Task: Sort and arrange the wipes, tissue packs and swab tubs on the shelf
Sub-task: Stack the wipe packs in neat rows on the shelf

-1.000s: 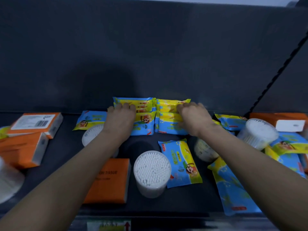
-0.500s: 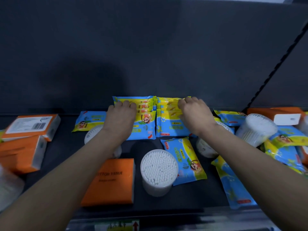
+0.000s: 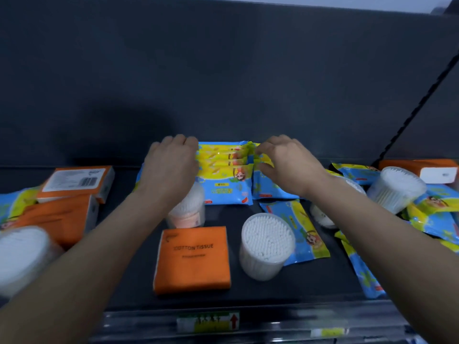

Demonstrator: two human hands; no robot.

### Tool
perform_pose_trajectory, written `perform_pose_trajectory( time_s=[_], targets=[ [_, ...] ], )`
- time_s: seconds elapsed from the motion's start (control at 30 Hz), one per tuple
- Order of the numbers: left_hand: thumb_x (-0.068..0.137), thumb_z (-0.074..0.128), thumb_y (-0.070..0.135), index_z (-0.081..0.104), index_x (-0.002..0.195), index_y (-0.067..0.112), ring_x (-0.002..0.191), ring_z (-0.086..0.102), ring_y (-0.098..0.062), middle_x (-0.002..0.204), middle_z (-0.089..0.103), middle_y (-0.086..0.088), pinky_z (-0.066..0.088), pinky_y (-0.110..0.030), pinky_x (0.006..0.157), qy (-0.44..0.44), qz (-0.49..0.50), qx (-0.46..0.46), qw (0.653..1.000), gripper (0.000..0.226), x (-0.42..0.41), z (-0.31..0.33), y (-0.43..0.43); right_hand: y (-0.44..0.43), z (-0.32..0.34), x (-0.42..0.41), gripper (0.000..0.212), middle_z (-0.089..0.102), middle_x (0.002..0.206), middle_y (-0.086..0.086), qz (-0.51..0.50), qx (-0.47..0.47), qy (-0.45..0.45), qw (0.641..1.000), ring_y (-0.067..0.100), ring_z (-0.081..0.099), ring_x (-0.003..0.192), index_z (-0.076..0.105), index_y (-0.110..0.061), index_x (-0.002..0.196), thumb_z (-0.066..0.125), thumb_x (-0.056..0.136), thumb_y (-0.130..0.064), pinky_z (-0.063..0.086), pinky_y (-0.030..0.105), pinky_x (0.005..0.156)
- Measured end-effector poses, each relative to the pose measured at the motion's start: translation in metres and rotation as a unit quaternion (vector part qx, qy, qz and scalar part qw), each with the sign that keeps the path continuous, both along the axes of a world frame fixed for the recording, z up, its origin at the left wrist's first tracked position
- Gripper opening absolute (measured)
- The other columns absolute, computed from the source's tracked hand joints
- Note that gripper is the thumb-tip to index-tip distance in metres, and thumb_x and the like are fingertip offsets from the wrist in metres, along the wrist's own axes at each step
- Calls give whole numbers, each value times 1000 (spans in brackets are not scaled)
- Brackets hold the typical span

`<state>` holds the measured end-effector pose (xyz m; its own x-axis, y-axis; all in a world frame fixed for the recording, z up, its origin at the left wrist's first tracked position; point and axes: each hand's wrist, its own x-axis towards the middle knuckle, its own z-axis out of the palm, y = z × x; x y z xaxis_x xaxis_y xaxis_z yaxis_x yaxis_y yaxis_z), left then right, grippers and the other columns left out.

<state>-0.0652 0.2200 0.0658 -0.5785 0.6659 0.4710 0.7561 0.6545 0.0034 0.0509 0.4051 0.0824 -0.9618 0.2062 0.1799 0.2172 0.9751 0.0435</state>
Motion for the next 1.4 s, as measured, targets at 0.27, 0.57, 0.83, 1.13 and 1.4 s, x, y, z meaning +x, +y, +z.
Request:
perform_pose_trajectory(
  time_s=[0.27,0.57,0.83,1.13,1.4],
  targets=[
    [80,65,11,61,92,0,82,55,-41,88,60,-21,40,-45,67,3,95,11,995,17,-17,-4,-81,-39,6,-51,40,55,125,8,96,-18,9,995,28,46,118,52,-14,128,52,93,-34,37,37,99],
    [78,64,8,62,89,0,81,56,-43,86,59,-24,43,-48,68,5,262,16,965,14,-14,1,-157,-78,4,-133,47,50,135,7,229,-36,-76,970,27,45,124,47,-17,135,54,92,-36,38,38,101],
    [83,60,16,60,102,5,94,54,-40,102,59,-19,43,-45,76,-77,379,41,921,22,-30,-7,-215,-109,-16,-180,54,51,130,11,268,-28,-170,948,29,48,119,47,-15,133,62,86,-38,42,37,97],
    [79,69,32,56,115,6,105,53,-39,114,56,-20,46,-43,86,-233,415,15,880,46,-96,-42,-255,-128,-45,-212,85,36,145,7,209,-15,-284,936,26,39,130,28,-22,146,73,76,-40,37,36,105],
    [71,72,52,36,126,0,117,48,-38,128,48,-23,41,-42,92,-381,442,-27,811,84,-139,-53,-260,-137,-44,-222,91,41,140,5,161,4,-306,939,27,41,128,28,-27,145,77,70,-44,40,39,102]
  ],
)
